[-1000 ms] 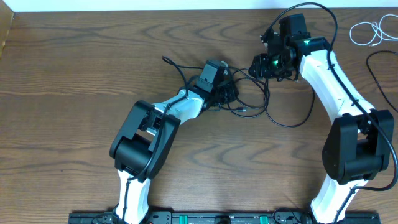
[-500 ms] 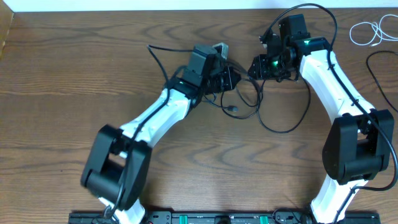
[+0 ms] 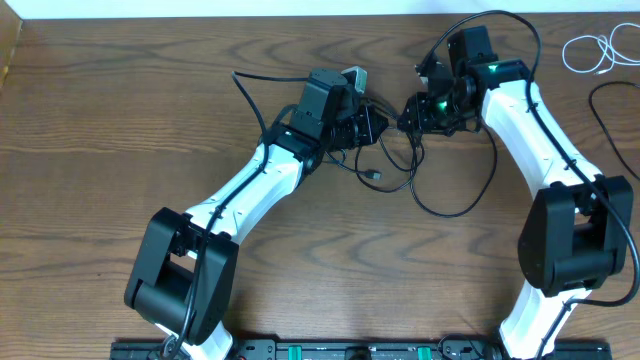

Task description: Untangle cables

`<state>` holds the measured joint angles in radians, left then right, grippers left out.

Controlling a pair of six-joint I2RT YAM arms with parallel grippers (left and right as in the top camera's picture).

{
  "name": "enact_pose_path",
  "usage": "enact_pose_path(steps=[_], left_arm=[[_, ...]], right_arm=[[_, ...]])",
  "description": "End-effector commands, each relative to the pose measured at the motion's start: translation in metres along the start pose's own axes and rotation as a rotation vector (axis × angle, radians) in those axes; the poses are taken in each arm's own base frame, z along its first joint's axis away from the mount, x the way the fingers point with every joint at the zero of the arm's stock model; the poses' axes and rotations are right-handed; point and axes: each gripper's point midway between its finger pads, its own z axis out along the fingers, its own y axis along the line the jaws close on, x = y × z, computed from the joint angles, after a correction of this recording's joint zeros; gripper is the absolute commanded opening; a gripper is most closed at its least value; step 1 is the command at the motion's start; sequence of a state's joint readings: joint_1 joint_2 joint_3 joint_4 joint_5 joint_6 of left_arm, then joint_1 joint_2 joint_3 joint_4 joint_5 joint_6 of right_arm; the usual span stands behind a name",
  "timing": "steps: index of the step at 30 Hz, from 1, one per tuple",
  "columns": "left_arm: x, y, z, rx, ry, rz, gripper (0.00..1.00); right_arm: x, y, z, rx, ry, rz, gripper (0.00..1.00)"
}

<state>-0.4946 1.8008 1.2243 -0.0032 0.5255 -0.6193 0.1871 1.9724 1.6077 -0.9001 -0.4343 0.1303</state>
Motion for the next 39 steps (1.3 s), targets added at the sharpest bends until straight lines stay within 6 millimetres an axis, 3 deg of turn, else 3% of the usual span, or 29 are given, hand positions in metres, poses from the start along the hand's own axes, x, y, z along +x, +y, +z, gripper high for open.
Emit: enact_pose_path(steps=[1, 11, 16, 21, 28, 33, 39], left_arm=[[0.002, -0.003, -0.002, 0.009, 0.013, 0.022, 0.07], [0.019, 0.018, -0.004, -0.078, 0.077, 0.036, 0.07], [0.022, 0.043, -0.007, -0.204, 0.068, 0.014, 0.07], [0.034, 0.059, -0.002, -0.244, 0.102, 0.001, 0.07], [0.053, 0.083, 0.013, -0.285, 0.162, -0.030, 0.07], [0.057, 0.089, 0.016, -0.295, 0.174, -0.037, 0.07], [0.057, 0.091, 0.016, -0.306, 0.171, -0.036, 0.07]], right_arm=[[0.007, -0.005, 0.017, 0.029, 0.041, 0.012, 0.39], [0.023, -0.019, 0.032, 0.082, 0.111, 0.037, 0.38], [0.037, -0.026, 0.040, 0.092, 0.143, 0.050, 0.37], [0.045, -0.021, 0.051, 0.070, 0.154, 0.036, 0.37], [0.042, -0.006, 0.057, 0.038, 0.138, -0.033, 0.37], [0.045, -0.007, 0.058, 0.042, 0.148, -0.032, 0.37], [0.067, -0.016, 0.069, 0.081, 0.196, 0.003, 0.35]])
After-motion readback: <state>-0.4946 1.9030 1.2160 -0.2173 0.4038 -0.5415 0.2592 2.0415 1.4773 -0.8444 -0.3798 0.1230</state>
